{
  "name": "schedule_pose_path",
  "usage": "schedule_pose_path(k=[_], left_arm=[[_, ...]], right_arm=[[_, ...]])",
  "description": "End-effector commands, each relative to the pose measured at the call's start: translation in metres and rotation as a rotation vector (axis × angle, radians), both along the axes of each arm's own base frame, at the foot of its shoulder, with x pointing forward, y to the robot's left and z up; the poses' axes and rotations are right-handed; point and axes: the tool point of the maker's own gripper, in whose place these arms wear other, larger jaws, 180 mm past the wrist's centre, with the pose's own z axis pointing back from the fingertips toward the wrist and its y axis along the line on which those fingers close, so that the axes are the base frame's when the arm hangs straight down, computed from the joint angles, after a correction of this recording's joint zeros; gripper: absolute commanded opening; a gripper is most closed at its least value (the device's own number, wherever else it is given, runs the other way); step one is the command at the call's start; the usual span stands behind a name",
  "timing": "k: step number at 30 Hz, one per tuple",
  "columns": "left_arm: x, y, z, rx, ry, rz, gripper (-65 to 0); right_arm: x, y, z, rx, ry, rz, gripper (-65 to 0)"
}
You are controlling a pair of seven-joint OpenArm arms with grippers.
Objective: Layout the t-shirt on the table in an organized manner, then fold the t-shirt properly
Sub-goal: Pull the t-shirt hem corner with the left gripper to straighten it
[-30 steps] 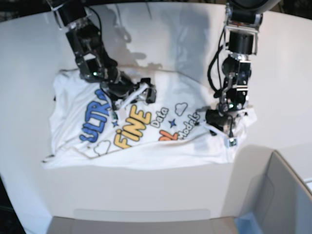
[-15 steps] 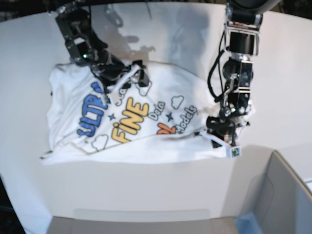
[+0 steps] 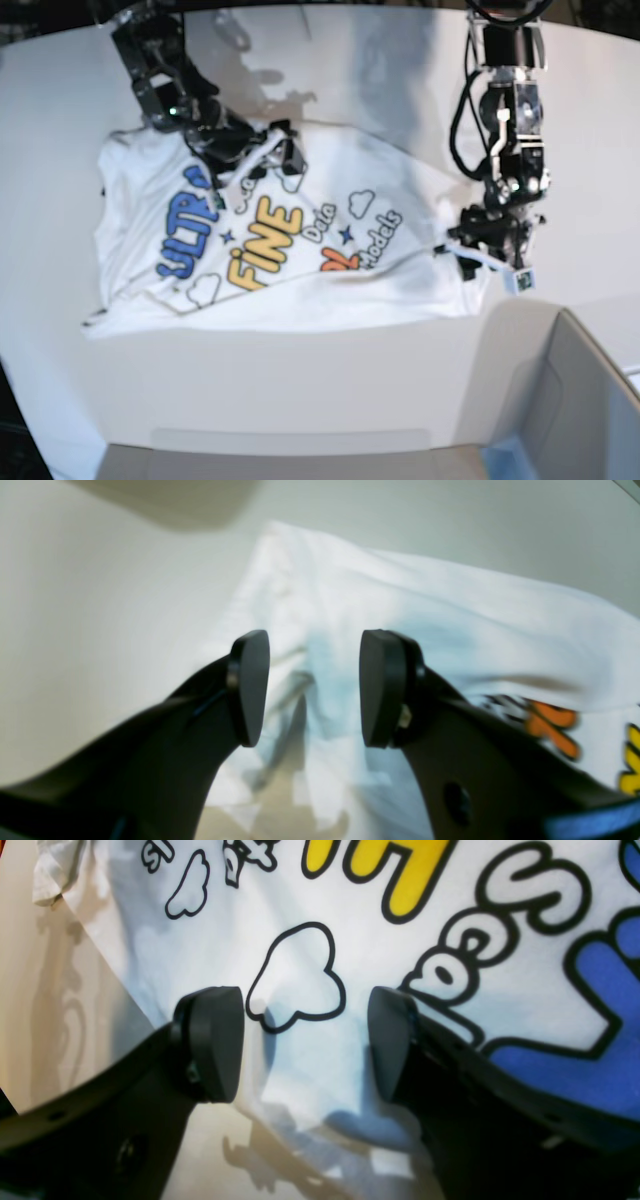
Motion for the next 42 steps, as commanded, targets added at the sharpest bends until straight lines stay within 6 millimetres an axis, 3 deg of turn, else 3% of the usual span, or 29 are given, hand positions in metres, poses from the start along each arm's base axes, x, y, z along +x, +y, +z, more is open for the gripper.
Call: schedule_pose_path(k=[1, 5, 15, 20, 25, 35, 38, 42], left_arm=[[0.005, 0.005, 0.004, 0.002, -0.015, 0.008, -36.3], [0.000, 0.007, -0.021, -0.012, 0.052, 0.017, -36.6], [0.001, -0.001, -0.012, -0.015, 0.029, -0.004, -38.4], [-0.002, -0.021, -0.035, -0.008, 0.090, -0.060, -38.4], [-0.002, -0.026, -0.038, -0.006, 0.093, -0.072, -38.4], [0.020, -0.014, -0.049, 0.006, 0.075, -0.031, -39.1], [0.027, -0.014, -0.043, 0.005, 0.060, -0.031, -45.4], [0.029, -0.023, -0.042, -0.024, 0.052, -0.026, -60.2]], right_arm=[[0.001, -0.001, 0.002, -0.006, 0.001, 0.004, -26.0], [0.002, -0.001, 0.002, -0.006, -0.001, 0.004, -26.0], [0.000, -0.001, 0.001, -0.006, 0.004, 0.004, -26.0], [0.000, 0.000, 0.001, -0.005, 0.004, 0.003, -26.0], [0.000, 0.001, 0.001, -0.003, 0.004, 0.003, -26.0], [-0.001, 0.001, 0.001, -0.002, 0.006, 0.003, -26.0], [-0.001, 0.001, 0.001, -0.002, 0.006, 0.003, -26.0], [-0.001, 0.001, 0.001, -0.001, 0.004, 0.003, -26.0]])
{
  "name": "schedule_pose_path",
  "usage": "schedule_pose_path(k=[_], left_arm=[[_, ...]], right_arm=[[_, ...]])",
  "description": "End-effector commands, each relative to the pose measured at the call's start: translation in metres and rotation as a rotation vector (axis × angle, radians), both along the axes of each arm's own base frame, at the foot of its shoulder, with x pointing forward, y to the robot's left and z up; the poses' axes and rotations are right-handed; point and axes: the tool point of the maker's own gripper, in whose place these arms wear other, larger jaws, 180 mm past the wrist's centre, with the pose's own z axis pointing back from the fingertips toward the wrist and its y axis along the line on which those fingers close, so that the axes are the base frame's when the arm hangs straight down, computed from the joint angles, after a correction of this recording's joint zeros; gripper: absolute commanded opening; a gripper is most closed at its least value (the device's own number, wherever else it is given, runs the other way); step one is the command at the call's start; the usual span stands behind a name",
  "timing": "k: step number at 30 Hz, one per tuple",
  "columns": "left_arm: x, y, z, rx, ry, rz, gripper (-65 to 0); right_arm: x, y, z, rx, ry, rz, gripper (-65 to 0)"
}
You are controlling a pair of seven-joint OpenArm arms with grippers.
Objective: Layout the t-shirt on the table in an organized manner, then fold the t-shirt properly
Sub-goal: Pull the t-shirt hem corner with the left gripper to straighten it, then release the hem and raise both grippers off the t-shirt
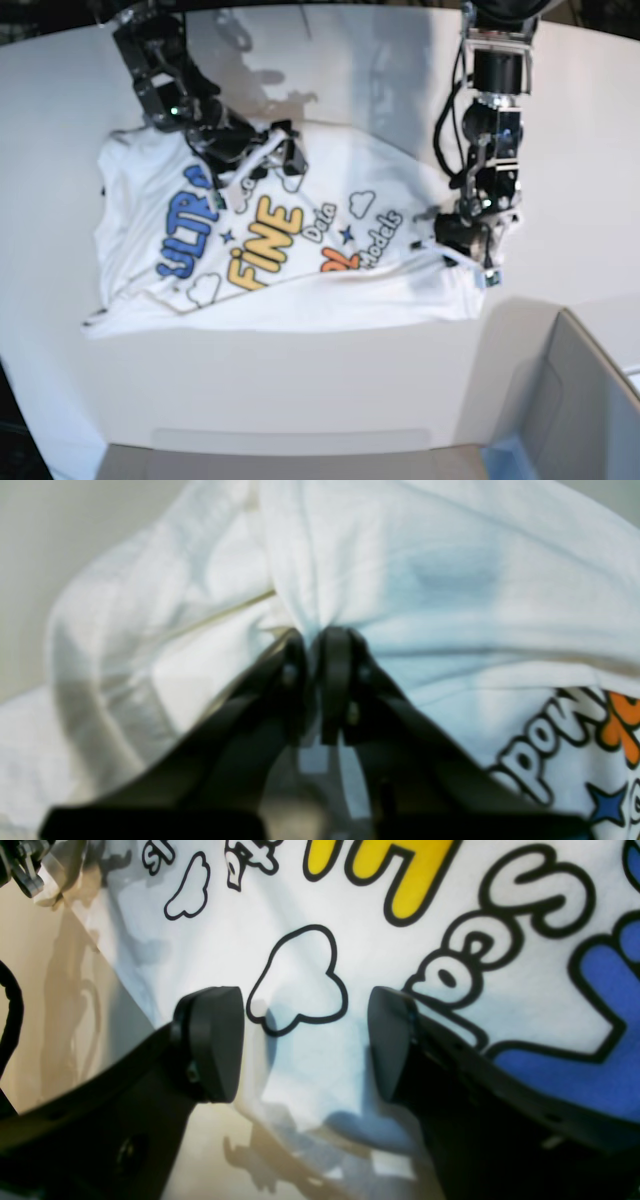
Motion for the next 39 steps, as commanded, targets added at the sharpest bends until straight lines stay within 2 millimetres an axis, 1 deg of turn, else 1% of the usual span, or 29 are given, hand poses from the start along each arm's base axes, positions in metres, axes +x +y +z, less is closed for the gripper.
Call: schedule_pose_path(k=[1, 3, 6, 8, 10, 12, 14, 15, 17, 19, 21, 23, 26, 27, 28, 29, 31, 32, 33, 34, 36, 38, 39], left_arm=[[0.014, 0.001, 0.019, 0.003, -0.056, -0.005, -61.7], [0.014, -0.001, 0.025, 0.001, -0.070, -0.010, -61.5], [0.020, -0.005, 0.049, 0.001, -0.136, -0.020, -61.6], [0.017, -0.007, 0.057, 0.003, -0.158, -0.025, -61.6], [0.018, -0.007, 0.069, 0.005, -0.192, -0.027, -61.6], [0.020, -0.008, 0.077, 0.007, -0.211, -0.029, -61.6], [0.021, -0.008, 0.078, 0.007, -0.214, -0.029, -61.6], [0.025, -0.008, 0.083, 0.007, -0.227, -0.029, -61.6], [0.041, -0.007, 0.102, 0.008, -0.270, -0.028, -61.6], [0.057, -0.006, 0.112, 0.005, -0.285, -0.020, -61.5], [0.079, -0.003, 0.121, 0.001, -0.297, -0.008, -61.5], [0.103, 0.003, 0.127, 0.001, -0.293, 0.009, -61.5], [0.145, 0.015, 0.144, 0.012, -0.339, 0.057, -61.3], [0.159, 0.014, 0.148, 0.008, -0.358, 0.074, -60.5], [0.168, 0.015, 0.146, 0.010, -0.363, 0.091, -58.8], [0.178, 0.015, 0.147, 0.014, -0.376, 0.111, -55.3], [0.190, 0.009, 0.143, 0.016, -0.383, 0.127, -46.2], [0.190, 0.005, 0.135, 0.015, -0.371, 0.130, -41.8], [0.191, 0.003, 0.136, 0.016, -0.381, 0.130, -38.0], [0.192, 0.002, 0.139, 0.016, -0.393, 0.131, -35.7], [0.185, 0.001, 0.129, 0.016, -0.387, 0.130, -35.4], [0.179, 0.000, 0.128, 0.015, -0.404, 0.127, -35.8], [0.177, -0.001, 0.131, 0.015, -0.424, 0.125, -36.1]], right_arm=[[-0.001, 0.000, 0.001, -0.006, 0.004, 0.008, -26.0], [-0.001, 0.000, 0.001, -0.006, 0.004, 0.008, -26.0], [-0.001, 0.000, 0.001, -0.006, 0.004, 0.008, -26.0], [-0.001, -0.001, 0.001, -0.007, 0.005, 0.008, -26.0], [-0.001, -0.001, 0.001, -0.007, 0.005, 0.008, -26.0], [-0.001, -0.001, 0.001, -0.007, 0.005, 0.008, -26.0], [-0.001, -0.001, 0.001, -0.007, 0.005, 0.008, -26.0], [-0.001, -0.001, 0.000, -0.007, 0.007, 0.008, -26.0], [-0.001, 0.000, 0.001, -0.005, 0.008, 0.008, -26.0], [-0.002, 0.000, 0.001, -0.002, 0.009, 0.008, -26.0], [-0.006, 0.001, -0.001, 0.002, 0.018, 0.008, -26.0], [-0.007, 0.002, -0.001, 0.004, 0.018, 0.009, -26.0], [-0.012, 0.002, -0.002, 0.006, 0.028, 0.009, -26.0], [-0.011, 0.003, 0.000, 0.010, 0.021, 0.011, -26.0], [-0.012, 0.004, 0.001, 0.011, 0.018, 0.014, -26.0], [-0.014, 0.006, 0.002, 0.016, 0.018, 0.016, -26.0], [-0.014, 0.010, 0.010, 0.029, 0.001, 0.020, -26.0], [-0.013, 0.012, 0.012, 0.034, -0.006, 0.021, -26.0], [-0.013, 0.013, 0.015, 0.037, -0.014, 0.023, -26.0], [-0.013, 0.014, 0.018, 0.040, -0.020, 0.025, -26.0], [-0.011, 0.014, 0.022, 0.044, -0.031, 0.026, -26.0], [-0.009, 0.015, 0.025, 0.048, -0.043, 0.028, -26.0], [-0.007, 0.015, 0.029, 0.050, -0.055, 0.026, -26.0]])
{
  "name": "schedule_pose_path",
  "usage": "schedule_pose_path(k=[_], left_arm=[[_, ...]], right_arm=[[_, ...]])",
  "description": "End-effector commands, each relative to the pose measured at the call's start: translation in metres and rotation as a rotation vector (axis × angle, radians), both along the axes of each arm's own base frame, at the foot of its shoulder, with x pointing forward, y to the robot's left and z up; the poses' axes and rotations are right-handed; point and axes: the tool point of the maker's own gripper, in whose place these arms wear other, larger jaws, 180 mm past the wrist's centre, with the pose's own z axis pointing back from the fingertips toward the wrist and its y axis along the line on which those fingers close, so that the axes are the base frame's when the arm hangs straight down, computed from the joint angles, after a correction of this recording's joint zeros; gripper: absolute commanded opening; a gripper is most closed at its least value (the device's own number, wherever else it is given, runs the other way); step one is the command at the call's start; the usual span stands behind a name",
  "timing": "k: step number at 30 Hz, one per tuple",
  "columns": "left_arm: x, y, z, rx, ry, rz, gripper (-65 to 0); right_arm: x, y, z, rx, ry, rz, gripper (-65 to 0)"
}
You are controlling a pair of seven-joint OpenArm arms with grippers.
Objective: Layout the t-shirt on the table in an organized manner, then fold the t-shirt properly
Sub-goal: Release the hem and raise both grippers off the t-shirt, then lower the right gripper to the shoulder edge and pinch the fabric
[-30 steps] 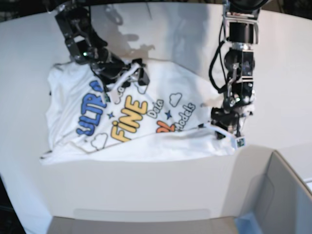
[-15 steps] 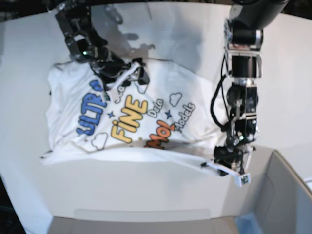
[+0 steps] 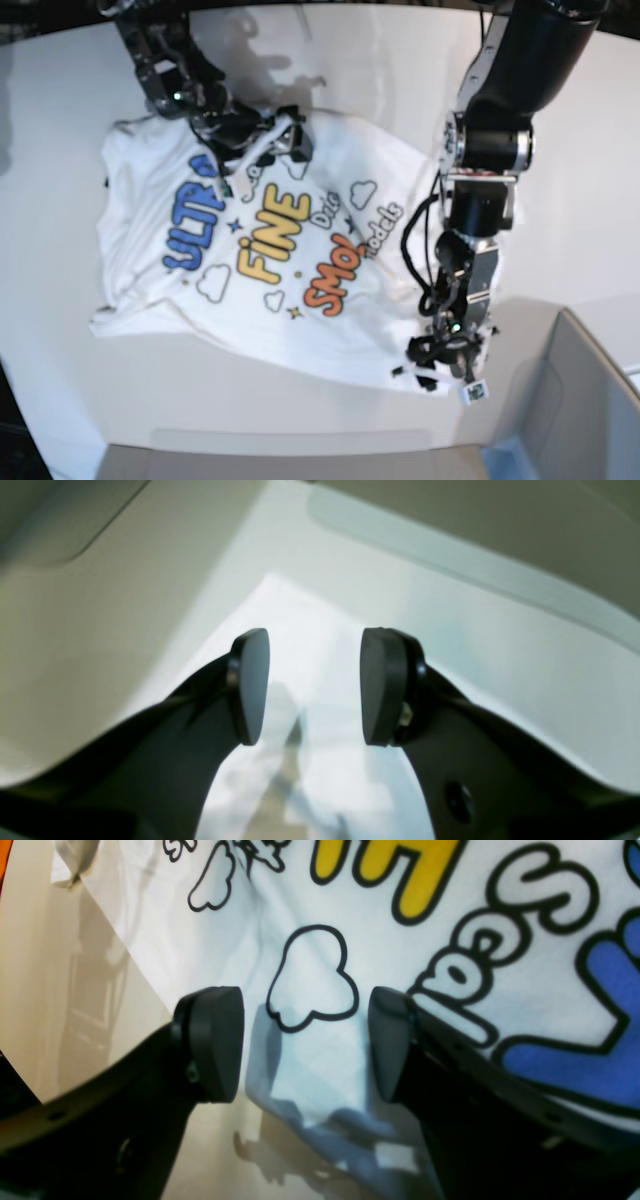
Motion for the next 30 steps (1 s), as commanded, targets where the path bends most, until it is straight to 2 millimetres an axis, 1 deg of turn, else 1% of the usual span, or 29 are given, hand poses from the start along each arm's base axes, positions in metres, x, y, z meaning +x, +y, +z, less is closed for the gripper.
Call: schedule_pose_path(k=[1, 2, 3, 4, 5, 7, 9, 12, 13, 15, 17, 20, 22, 23, 26, 30], left_arm=[[0.016, 0.005, 0.049, 0.021, -0.138, 0.001, -36.3], [0.012, 0.005, 0.056, 0.024, -0.167, -0.001, -36.8], [0.006, 0.006, 0.058, 0.021, -0.182, -0.002, -37.2], [-0.002, 0.005, 0.064, 0.022, -0.201, -0.011, -37.6], [-0.012, 0.009, 0.070, 0.032, -0.210, -0.021, -38.3], [-0.035, 0.015, 0.085, 0.057, -0.228, -0.049, -39.2], [-0.059, 0.013, 0.092, 0.070, -0.219, -0.084, -39.8], [-0.099, 0.013, 0.095, 0.108, -0.191, -0.132, -39.8], [-0.110, 0.014, 0.092, 0.121, -0.176, -0.143, -39.8], [-0.133, 0.017, 0.080, 0.149, -0.146, -0.158, -39.8], [-0.151, 0.028, 0.067, 0.168, -0.111, -0.142, -39.8], [-0.170, 0.040, 0.055, 0.207, -0.077, -0.115, -39.8], [-0.176, 0.040, 0.051, 0.222, -0.065, -0.116, -39.8], [-0.179, 0.040, 0.053, 0.232, -0.067, -0.117, -39.8], [-0.189, 0.044, 0.049, 0.258, -0.050, -0.127, -39.8], [-0.194, 0.038, 0.051, 0.257, -0.057, -0.139, -39.8]], right_arm=[[0.011, 0.001, 0.017, 0.023, -0.062, -0.006, -26.0], [0.013, 0.002, 0.022, 0.028, -0.076, -0.005, -26.0], [0.014, 0.001, 0.026, 0.028, -0.087, -0.004, -26.0], [0.015, 0.002, 0.031, 0.033, -0.103, -0.002, -26.0], [0.019, -0.001, 0.038, 0.035, -0.124, -0.012, -26.0], [0.026, -0.014, 0.050, 0.035, -0.160, -0.050, -26.0], [0.033, -0.028, 0.060, 0.031, -0.189, -0.096, -26.0], [0.037, -0.056, 0.068, 0.017, -0.212, -0.176, -26.0], [0.037, -0.064, 0.071, 0.014, -0.218, -0.201, -26.0], [0.031, -0.085, 0.072, -0.002, -0.216, -0.260, -26.0], [0.024, -0.106, 0.068, -0.025, -0.203, -0.319, -26.0], [0.009, -0.134, 0.061, 0.017, -0.149, -0.450, -26.0], [0.000, -0.148, 0.058, 0.070, -0.116, -0.529, -26.0], [-0.005, -0.152, 0.057, 0.107, -0.097, -0.562, -26.0], [-0.019, -0.154, 0.052, 0.169, -0.050, -0.606, -26.0], [-0.036, -0.148, 0.043, 0.213, 0.014, -0.612, -26.0]])
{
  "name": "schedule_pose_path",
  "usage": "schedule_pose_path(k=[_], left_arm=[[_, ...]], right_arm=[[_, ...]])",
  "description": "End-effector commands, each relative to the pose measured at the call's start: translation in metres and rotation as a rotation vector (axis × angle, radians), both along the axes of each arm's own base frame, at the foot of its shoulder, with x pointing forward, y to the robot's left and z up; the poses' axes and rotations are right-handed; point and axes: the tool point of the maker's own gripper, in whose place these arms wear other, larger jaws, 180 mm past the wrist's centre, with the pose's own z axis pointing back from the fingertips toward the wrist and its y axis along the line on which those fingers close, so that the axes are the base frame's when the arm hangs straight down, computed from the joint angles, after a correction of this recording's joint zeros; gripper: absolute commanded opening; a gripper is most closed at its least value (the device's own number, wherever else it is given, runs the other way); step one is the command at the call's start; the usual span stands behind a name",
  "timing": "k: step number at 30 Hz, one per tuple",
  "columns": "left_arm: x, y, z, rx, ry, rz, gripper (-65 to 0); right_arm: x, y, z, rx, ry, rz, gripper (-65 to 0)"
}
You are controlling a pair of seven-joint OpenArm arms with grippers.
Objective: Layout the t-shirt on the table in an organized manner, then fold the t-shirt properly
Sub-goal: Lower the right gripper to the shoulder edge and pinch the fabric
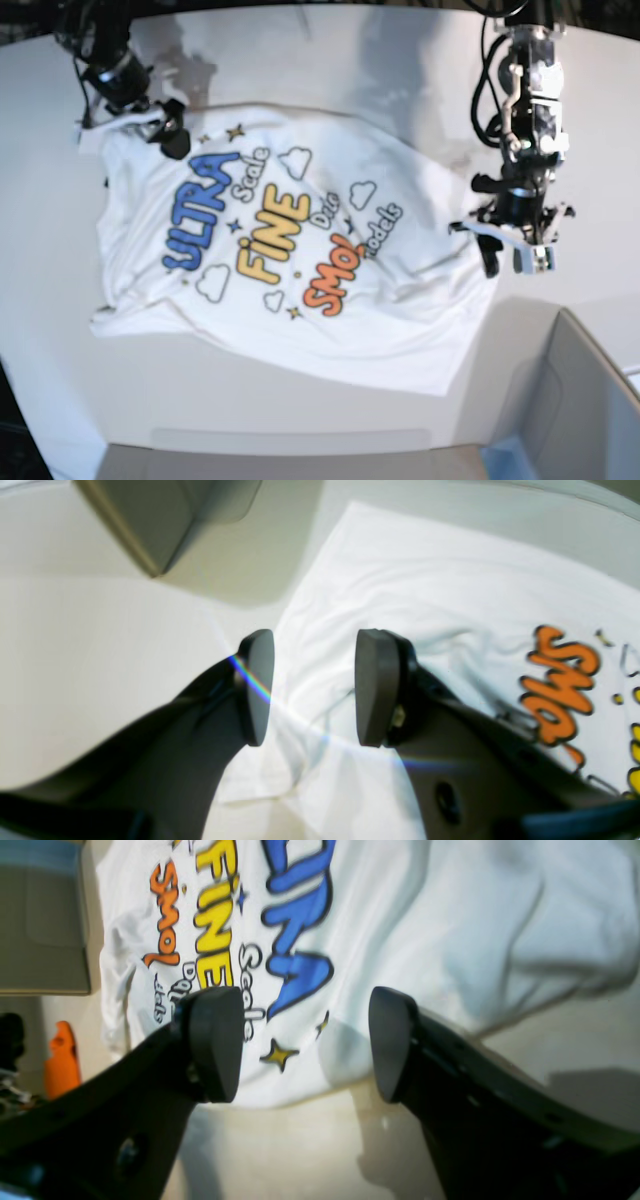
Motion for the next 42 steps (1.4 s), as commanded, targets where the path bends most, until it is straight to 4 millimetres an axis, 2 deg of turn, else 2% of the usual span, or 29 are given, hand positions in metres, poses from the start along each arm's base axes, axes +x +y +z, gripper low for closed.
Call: schedule_pose_path(k=[1, 4, 9, 22, 30, 42], left_arm=[[0.005, -0.002, 0.017, 0.014, -0.063, -0.014, -39.8], [-0.003, -0.002, 0.007, 0.014, -0.035, -0.014, -39.8], [-0.004, 0.000, 0.007, 0.015, -0.035, -0.008, -39.8], [-0.002, 0.000, 0.010, 0.013, -0.043, -0.008, -39.8], [-0.001, 0.000, 0.011, 0.015, -0.044, -0.010, -39.8], [-0.003, -0.002, 0.007, 0.014, -0.035, -0.014, -39.8]], right_arm=[[-0.001, 0.000, 0.006, 0.005, -0.019, 0.005, -26.0], [-0.004, 0.003, 0.005, 0.026, -0.012, 0.005, -26.0], [-0.001, 0.003, 0.008, 0.027, -0.023, 0.005, -26.0], [0.025, 0.004, 0.021, 0.031, -0.091, 0.009, -26.0], [0.032, 0.020, 0.022, 0.078, -0.083, 0.048, -26.0], [0.031, 0.021, 0.021, 0.083, -0.081, 0.045, -26.0]])
